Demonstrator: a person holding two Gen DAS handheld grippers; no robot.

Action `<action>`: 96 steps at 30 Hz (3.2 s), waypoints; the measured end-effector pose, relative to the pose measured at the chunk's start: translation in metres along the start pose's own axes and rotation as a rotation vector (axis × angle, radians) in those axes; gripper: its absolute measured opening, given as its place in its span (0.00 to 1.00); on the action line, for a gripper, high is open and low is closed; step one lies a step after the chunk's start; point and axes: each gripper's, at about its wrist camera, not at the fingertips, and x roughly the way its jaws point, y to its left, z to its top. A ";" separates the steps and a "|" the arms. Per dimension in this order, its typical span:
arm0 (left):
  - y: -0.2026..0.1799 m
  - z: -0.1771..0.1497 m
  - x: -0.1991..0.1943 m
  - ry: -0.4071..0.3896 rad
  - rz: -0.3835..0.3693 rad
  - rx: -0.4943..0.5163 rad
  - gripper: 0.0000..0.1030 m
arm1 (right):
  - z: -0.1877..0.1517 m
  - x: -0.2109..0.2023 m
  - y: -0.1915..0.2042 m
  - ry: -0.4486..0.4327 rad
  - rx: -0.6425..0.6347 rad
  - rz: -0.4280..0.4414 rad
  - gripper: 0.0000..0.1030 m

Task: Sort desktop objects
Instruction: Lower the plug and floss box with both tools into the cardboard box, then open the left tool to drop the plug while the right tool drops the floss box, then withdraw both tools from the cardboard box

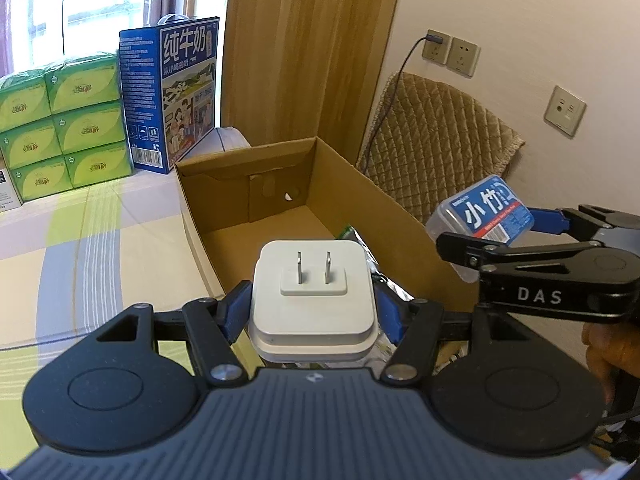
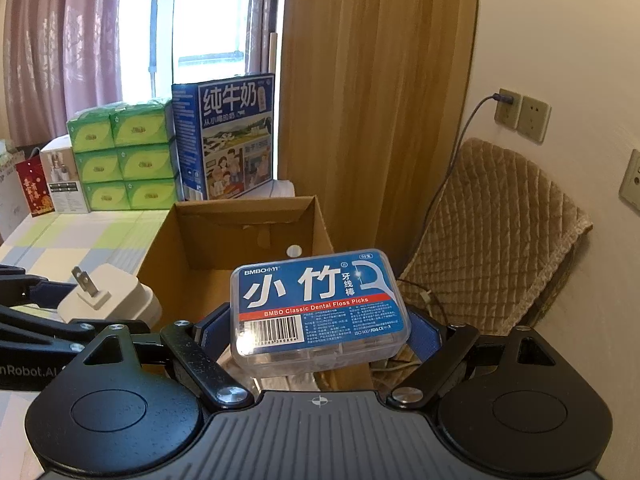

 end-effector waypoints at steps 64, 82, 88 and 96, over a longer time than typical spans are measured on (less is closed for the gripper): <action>0.054 -0.035 -0.081 -0.078 0.167 -0.164 0.99 | -0.011 -0.020 0.024 0.069 0.137 0.122 0.98; -0.018 -0.079 -0.148 -0.035 0.134 -0.154 0.99 | -0.065 -0.136 0.023 0.084 0.133 0.082 0.98; -0.030 -0.086 -0.156 -0.028 0.131 -0.146 0.99 | -0.065 -0.152 0.028 0.068 0.087 0.069 0.98; -0.037 -0.088 -0.160 -0.024 0.142 -0.134 0.99 | -0.064 -0.167 0.035 0.040 0.065 0.084 0.98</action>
